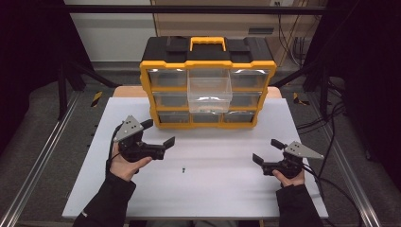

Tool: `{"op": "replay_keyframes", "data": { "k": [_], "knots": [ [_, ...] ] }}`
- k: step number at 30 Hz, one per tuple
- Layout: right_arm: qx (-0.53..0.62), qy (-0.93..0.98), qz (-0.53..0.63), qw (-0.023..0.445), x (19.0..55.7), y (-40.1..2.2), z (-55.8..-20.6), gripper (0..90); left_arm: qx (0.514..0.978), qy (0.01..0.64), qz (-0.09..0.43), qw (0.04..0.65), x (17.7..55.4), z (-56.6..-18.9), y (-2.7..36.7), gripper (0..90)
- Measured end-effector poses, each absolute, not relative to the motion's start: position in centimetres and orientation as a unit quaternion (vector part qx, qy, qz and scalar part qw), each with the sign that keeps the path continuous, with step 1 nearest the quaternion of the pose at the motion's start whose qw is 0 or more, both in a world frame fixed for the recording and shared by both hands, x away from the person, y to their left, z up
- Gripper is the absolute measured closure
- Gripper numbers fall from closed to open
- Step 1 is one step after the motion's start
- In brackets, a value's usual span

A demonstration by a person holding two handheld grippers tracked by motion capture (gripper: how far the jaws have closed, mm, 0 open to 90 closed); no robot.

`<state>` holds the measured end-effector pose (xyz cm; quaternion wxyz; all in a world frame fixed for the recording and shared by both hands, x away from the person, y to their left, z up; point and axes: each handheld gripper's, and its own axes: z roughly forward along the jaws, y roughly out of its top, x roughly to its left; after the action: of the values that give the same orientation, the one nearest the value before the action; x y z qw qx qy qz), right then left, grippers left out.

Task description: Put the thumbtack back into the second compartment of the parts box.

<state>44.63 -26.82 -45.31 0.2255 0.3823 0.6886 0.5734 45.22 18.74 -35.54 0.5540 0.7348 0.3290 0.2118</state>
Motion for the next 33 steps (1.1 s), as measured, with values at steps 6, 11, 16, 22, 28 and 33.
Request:
{"op": "replay_keyframes", "data": {
  "k": [6,11,16,22,28,33],
  "knots": [
    [0.383,0.689,0.573,0.224,44.6,-26.8,-45.4,1.0,0.745,0.338,0.198,0.540,44.6,-38.3,18.2,0.0],
    [0.382,0.691,0.571,0.224,44.6,-26.8,-45.4,0.9,0.755,0.350,0.183,0.523,44.8,-40.5,17.6,0.0],
    [0.380,0.692,0.571,0.225,44.7,-26.8,-45.4,0.9,0.765,0.358,0.178,0.505,44.9,-42.2,17.2,0.5],
    [0.381,0.693,0.570,0.223,44.7,-26.7,-45.4,0.9,0.777,0.367,0.165,0.484,44.9,-44.0,16.6,1.1],
    [0.383,0.693,0.568,0.223,44.6,-26.7,-45.4,0.9,0.794,0.369,0.154,0.458,44.8,-45.5,15.4,2.1],
    [0.382,0.693,0.571,0.220,44.7,-26.7,-45.5,0.9,0.803,0.379,0.145,0.436,45.0,-46.5,14.8,5.7]
  ]
}}
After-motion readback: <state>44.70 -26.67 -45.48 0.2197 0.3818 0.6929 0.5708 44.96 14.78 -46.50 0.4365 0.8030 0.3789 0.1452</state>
